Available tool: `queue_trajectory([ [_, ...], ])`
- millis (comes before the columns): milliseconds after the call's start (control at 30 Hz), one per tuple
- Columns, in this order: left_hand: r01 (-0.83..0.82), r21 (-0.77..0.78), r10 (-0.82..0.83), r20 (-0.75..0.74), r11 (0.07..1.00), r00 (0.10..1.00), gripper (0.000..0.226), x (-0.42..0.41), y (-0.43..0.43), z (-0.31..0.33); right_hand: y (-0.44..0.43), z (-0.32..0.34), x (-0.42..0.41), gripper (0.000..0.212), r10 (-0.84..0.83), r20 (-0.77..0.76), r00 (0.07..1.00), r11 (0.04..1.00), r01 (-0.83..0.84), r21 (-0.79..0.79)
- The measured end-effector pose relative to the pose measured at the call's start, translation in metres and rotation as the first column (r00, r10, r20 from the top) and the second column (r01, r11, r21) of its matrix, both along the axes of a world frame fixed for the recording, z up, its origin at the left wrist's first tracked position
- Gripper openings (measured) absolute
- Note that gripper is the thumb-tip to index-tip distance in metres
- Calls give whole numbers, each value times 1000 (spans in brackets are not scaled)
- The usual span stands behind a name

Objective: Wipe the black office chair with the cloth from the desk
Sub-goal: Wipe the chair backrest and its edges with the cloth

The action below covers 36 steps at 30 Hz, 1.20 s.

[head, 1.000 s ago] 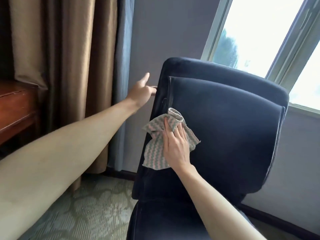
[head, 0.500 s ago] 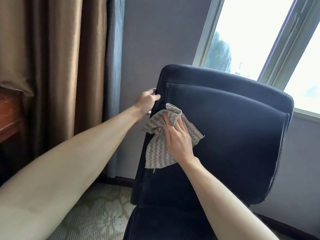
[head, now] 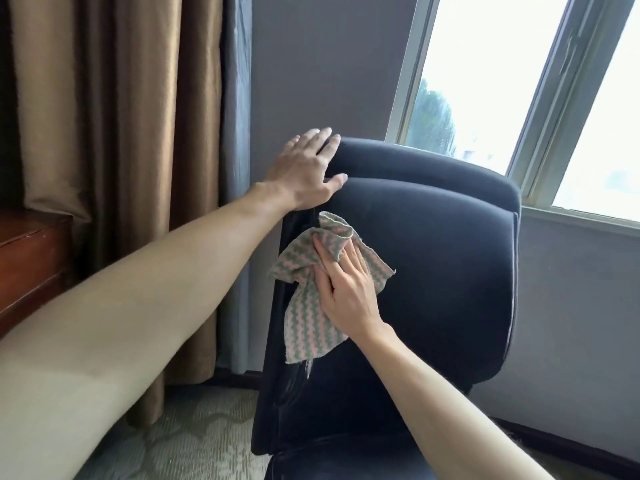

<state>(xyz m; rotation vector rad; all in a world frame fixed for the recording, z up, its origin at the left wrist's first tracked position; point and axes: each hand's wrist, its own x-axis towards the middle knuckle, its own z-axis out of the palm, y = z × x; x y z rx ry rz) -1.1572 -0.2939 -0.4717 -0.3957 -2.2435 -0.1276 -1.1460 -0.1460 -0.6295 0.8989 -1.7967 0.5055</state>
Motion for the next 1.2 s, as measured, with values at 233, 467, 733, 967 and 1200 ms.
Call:
queue_trajectory([
  [233,-8,36,9,-18,999,1000,63,-1,11,12,-19,18,-1,45,-99,61,993,990,105,-94],
  [467,-69,29,72,-99,997,993,57,-8,12,10,-6,-47,18,43,-68,41,997,996,70,-51],
  [733,-68,57,75,-137,996,988,52,-2,9,11,-25,10,6,42,-91,61,994,992,96,-83],
  [967,-74,101,88,-143,992,986,48,8,4,9,-9,-73,37,48,-30,86,996,996,38,-87],
  [1200,-97,96,108,-118,991,987,52,18,7,11,-16,-37,37,45,-28,136,990,996,40,-83],
])
